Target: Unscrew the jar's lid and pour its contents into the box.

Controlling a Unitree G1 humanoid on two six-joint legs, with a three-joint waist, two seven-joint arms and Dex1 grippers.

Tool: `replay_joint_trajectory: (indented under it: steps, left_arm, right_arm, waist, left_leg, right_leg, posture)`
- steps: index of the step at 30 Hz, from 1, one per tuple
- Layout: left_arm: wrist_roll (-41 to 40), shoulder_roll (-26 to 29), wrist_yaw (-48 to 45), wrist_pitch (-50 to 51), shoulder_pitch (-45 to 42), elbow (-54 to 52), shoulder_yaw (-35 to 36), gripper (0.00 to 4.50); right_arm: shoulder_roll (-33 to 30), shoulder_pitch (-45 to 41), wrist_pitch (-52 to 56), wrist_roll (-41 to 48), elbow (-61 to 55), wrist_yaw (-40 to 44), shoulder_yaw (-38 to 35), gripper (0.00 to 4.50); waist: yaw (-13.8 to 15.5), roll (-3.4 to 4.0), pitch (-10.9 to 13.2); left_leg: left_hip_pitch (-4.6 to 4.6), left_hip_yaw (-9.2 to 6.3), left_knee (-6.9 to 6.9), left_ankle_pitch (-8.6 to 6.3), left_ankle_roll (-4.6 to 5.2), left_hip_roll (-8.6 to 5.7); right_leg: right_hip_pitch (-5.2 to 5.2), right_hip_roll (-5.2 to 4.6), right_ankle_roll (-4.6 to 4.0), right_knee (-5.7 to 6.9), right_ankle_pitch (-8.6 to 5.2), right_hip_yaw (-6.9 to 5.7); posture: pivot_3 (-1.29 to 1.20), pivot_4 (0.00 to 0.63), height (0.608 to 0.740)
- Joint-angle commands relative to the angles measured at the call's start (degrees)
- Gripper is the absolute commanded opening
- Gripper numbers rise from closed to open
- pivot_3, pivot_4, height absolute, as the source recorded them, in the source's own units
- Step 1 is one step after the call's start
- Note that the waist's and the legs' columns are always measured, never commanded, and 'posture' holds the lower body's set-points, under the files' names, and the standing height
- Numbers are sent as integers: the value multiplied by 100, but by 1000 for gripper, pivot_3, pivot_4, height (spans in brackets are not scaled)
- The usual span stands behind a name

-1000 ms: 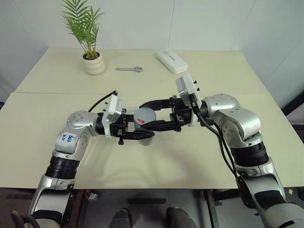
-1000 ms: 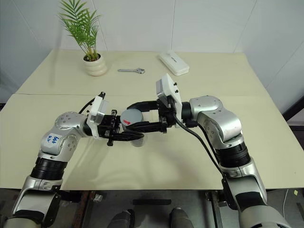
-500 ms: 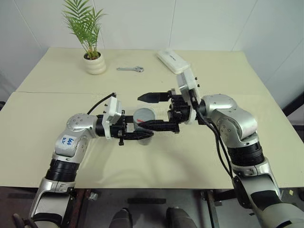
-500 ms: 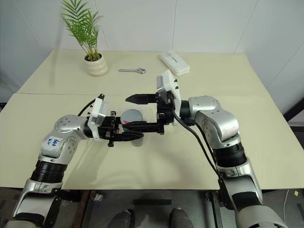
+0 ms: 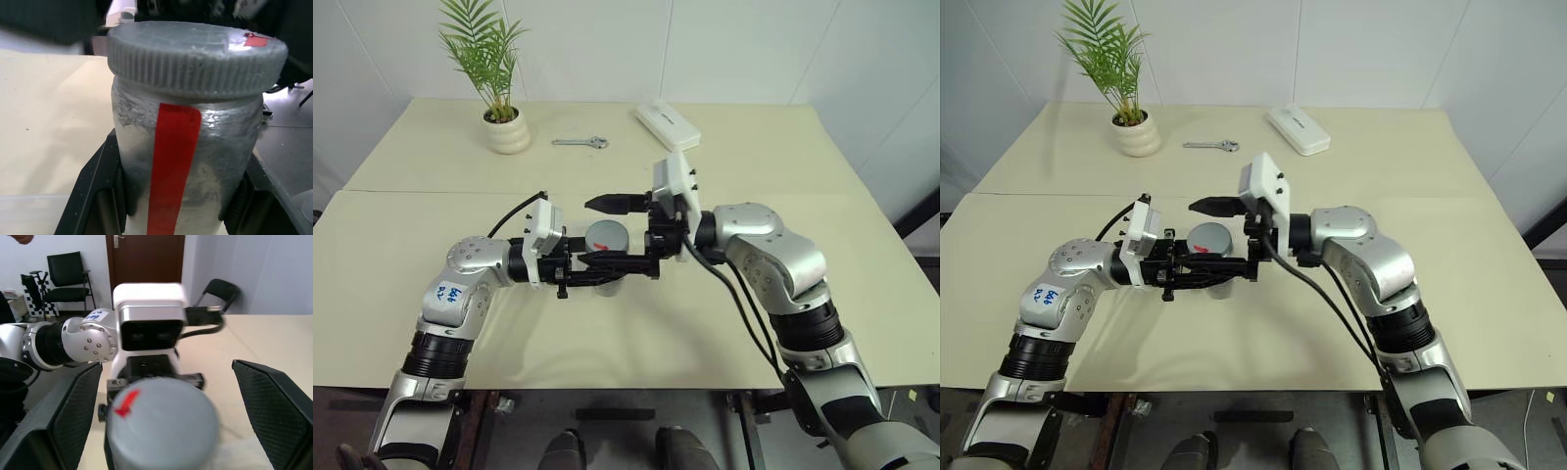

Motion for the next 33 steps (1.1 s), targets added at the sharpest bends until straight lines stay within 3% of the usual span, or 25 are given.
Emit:
replay_joint_trajectory:
  steps: [1, 14, 28, 33]
  left_arm:
    - [-28, -9, 14, 16, -105, -185, 13, 1917]
    - [-43, 1, 0, 24, -83, -214, 18, 1917]
    - [-32, 81, -126, -49, -32, -197, 30, 1917]
    - [3, 96, -126, -51, 7, -215, 91, 1917]
  right_arm:
    - [52, 8, -35, -26, -251, -109, -8, 4478]
    - [-197, -41, -404, -340, 215, -118, -270, 4478]
    - [-1256, 272, -432, 263, 540, 660, -1048, 4478]
    - [-1335, 308, -112, 605, 372, 824, -1156, 4478]
  waist:
    - [4, 0, 0]
    - [1, 0, 0]
    - [33, 0, 0]
    - [-41, 1, 1]
  left_leg:
    - [0, 0, 0, 0, 0, 0]
    - [-1, 0, 0, 0, 0, 0]
    - [-3, 2, 2, -1, 1, 0]
    - [-7, 3, 11, -3, 6, -2]
  right_leg:
    - [0, 0, 0, 0, 0, 0]
    - [-1, 0, 0, 0, 0, 0]
    - [-1, -1, 0, -3, 0, 1]
    - [-1, 0, 1, -4, 0, 5]
  posture:
    - [0, 150, 740]
    - [0, 150, 740]
    - [0, 150, 740]
    - [0, 150, 740]
